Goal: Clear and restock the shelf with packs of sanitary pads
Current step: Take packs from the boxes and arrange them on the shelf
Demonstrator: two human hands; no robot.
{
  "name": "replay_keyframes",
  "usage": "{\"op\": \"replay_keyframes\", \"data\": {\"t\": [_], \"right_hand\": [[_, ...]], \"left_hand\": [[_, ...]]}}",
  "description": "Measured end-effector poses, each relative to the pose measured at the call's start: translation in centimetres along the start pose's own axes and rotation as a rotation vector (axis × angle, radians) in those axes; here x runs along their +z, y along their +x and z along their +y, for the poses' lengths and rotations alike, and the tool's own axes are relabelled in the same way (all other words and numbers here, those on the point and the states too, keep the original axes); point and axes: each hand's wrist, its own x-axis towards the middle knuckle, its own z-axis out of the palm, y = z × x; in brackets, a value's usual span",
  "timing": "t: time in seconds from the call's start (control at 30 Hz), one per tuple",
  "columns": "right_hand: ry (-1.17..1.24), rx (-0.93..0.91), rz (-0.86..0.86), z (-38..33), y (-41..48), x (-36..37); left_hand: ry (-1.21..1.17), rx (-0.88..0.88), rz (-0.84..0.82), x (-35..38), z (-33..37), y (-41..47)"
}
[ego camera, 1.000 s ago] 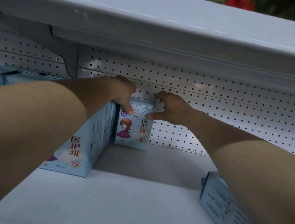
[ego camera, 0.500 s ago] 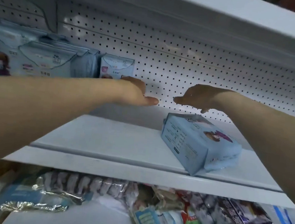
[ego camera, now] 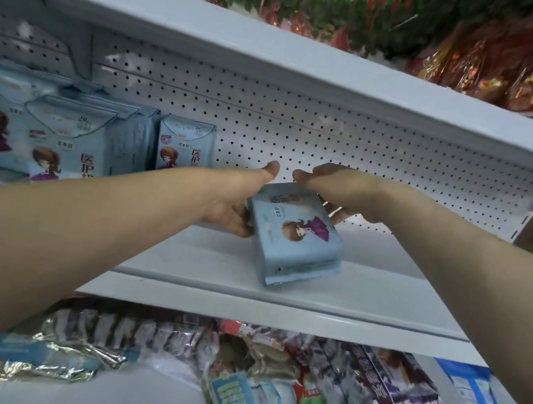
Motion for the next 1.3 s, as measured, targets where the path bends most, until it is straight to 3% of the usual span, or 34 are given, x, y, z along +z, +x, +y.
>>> {"op": "replay_keyframes", "data": {"t": [0.13, 0.23, 0.4, 0.57, 0.67, 0.8, 0.9, 1.07, 1.2, 1.3], "right_hand": [[0.130, -0.161, 0.107, -1.5, -1.1, 0.2], [0.286, -0.252, 0.093, -2.2, -1.7, 1.6], [0.418, -0.200, 0.041, -2.3, -2.5, 3.9], [0.530, -0.076, 0.007, -2.8, -3.7, 4.1], [0.487, -0.085, 0.069, -3.1, -3.7, 4.5], [0.633, -0.099, 0.018, -3.4, -4.2, 5.0], [0.838, -0.044, 0.045, -3.9, -4.6, 5.8], [0.980, -0.043, 0.210, -4.0, -4.7, 8.2], [1.211, -0.183, 0.204, -3.5, -4.4, 9.8], [1.281, -0.303, 0.126, -3.5, -4.6, 10.6]], "left_hand": [[-0.126, 0.128, 0.101, -1.3, 0.5, -1.3], [-0.167, 0.162, 0.170, -2.8, -0.1, -2.2], [-0.240, 0.086, 0.212, -4.8, -1.9, -4.0], [-0.324, 0.053, 0.121, -5.2, -2.0, -5.2], [-0.330, 0.075, 0.137, -4.6, -1.7, -5.4], [-0.377, 0.070, 0.146, -4.6, -2.2, -5.8], [-0.366, 0.102, 0.165, -4.5, -3.2, -6.2], [-0.390, 0.183, 0.210, -4.7, -5.0, -6.2], [-0.418, 0.211, 0.265, -6.6, -5.8, -5.3], [-0.367, 0.169, 0.199, -7.8, -5.8, -5.3]]}}
